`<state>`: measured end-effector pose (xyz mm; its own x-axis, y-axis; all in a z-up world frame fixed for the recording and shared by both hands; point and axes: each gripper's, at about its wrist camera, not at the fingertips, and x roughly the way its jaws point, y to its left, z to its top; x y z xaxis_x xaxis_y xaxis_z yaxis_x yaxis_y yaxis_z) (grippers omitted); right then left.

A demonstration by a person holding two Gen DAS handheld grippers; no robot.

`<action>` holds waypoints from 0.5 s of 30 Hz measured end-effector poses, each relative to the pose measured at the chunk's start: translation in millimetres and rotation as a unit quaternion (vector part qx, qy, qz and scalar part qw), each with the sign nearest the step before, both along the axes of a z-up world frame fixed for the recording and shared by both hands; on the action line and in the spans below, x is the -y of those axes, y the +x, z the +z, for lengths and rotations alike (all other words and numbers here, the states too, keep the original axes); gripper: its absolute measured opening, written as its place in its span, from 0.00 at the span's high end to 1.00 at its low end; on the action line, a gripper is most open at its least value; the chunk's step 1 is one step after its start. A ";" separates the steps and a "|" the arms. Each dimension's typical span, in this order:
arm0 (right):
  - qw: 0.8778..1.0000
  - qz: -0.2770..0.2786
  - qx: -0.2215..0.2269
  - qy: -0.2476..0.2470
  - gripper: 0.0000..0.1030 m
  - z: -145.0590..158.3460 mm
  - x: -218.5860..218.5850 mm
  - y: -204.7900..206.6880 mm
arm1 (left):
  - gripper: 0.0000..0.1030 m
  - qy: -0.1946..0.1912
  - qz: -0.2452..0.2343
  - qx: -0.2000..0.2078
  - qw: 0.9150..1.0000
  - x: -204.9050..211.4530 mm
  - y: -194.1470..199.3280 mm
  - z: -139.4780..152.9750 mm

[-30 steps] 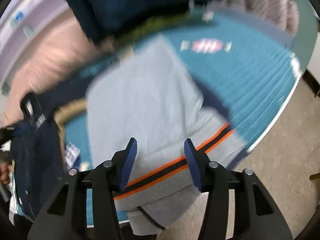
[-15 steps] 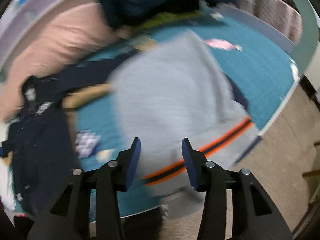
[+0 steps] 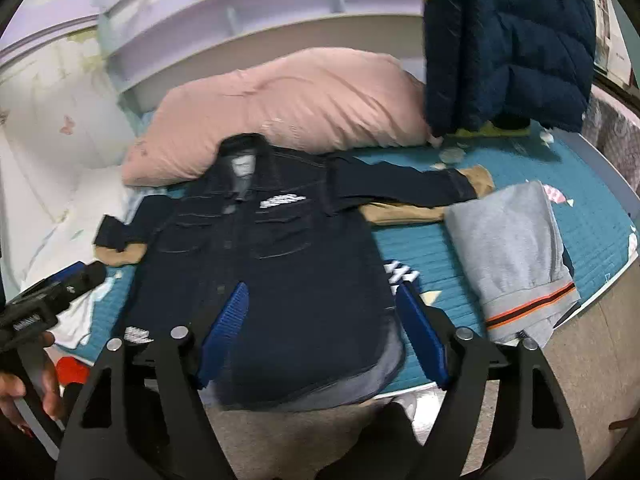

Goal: Fold large clothes

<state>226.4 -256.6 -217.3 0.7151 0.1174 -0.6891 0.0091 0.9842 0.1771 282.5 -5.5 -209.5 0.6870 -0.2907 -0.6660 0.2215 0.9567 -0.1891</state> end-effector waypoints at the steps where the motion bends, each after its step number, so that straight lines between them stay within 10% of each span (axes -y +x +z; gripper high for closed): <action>1: 1.000 0.007 0.002 -0.002 0.26 4.1 -9.5 -7.2 | 0.10 0.001 0.002 0.004 1.000 -4.0 -9.5 4.1; 15: 0.998 0.030 0.056 -0.030 0.15 55.2 -98.6 -104.3 | 0.09 0.002 0.024 0.055 0.998 -47.9 -111.0 52.3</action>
<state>122.1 -158.0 -162.1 0.7810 0.1237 -0.6122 -0.0664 0.9911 0.1154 171.5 42.4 -157.3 0.7690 -0.2532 -0.5869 0.1943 0.9673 -0.1627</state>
